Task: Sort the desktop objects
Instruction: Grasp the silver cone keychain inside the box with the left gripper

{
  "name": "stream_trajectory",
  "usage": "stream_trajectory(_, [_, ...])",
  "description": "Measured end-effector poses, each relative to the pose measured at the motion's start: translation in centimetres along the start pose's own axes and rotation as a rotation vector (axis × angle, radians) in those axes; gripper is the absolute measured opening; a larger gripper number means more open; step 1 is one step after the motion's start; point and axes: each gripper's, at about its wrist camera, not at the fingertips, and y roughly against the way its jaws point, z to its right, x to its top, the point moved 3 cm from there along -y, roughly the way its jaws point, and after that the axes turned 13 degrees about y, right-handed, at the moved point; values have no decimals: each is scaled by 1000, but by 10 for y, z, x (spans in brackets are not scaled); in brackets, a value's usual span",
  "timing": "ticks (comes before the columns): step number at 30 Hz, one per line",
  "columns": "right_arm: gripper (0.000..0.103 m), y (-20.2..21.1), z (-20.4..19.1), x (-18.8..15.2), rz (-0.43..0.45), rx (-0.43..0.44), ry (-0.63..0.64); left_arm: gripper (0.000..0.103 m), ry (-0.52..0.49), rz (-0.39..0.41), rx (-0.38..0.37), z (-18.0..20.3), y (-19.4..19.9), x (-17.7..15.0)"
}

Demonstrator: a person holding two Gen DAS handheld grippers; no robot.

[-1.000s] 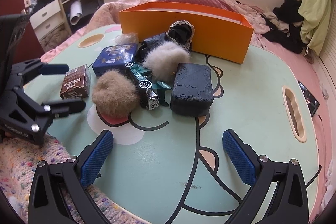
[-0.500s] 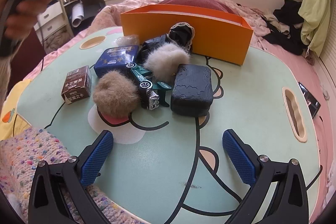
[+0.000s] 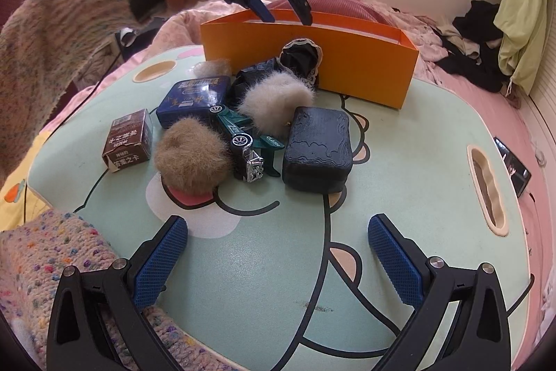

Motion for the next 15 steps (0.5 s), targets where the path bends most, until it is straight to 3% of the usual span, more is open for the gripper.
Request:
stream_trajectory(4, [103,0,0,0,2,1,0,57,-14,-10,52,6,-14,2])
stream_trajectory(8, [103,0,0,0,1,1,0,41,-45,-47,115,12,-33,1])
stream_trajectory(10, [103,0,0,0,2,1,0,40,-26,-71,126,6,-44,2])
stream_trajectory(15, [103,-1,-1,1,2,2,-1,34,-48,-32,113,6,-42,0])
